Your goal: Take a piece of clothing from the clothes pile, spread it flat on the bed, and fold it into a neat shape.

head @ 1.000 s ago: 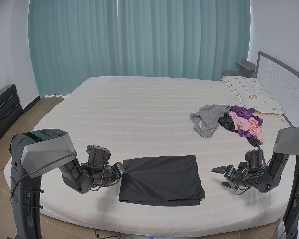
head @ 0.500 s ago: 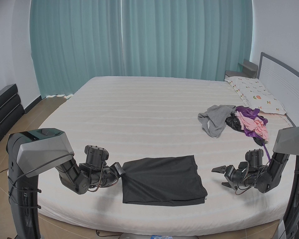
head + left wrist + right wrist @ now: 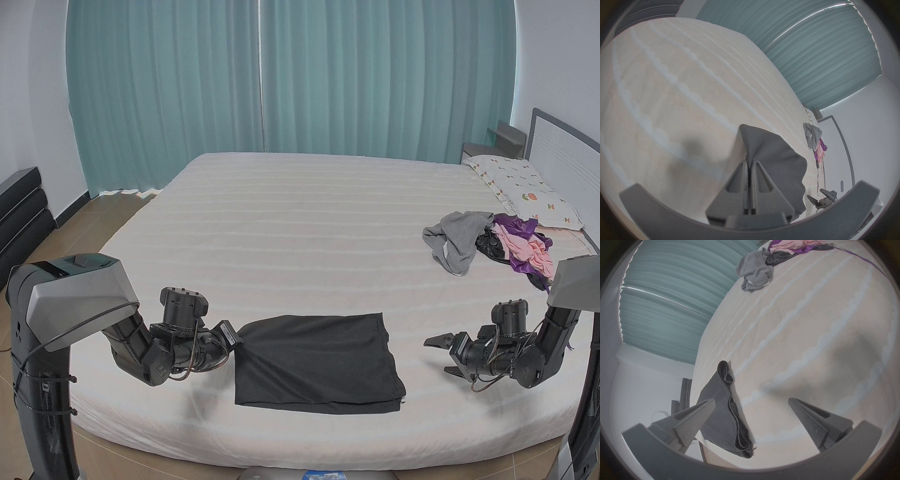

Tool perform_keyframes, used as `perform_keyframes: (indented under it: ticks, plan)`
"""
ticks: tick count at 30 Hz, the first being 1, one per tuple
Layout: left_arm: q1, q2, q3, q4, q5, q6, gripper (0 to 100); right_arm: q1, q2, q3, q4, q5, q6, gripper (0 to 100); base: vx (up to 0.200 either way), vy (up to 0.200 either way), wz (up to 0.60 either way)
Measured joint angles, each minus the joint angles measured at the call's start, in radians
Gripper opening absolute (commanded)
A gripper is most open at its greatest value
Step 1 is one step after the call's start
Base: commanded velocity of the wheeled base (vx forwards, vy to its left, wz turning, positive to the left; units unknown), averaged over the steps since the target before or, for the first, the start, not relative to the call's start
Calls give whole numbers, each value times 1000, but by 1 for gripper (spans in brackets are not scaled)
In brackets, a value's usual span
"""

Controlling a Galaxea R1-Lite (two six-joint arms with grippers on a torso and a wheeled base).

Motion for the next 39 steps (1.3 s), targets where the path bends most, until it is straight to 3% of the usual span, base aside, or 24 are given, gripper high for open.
perform_keyframes:
  ticks: [23,39]
  plan:
    - [17,-20,21,6,8,0,0,-1,0,0,-1,0,0,100,0,0,0]
    - [15,-22,30,8,8,-1,0,-1,0,0,-1,1,0,100,0,200,0]
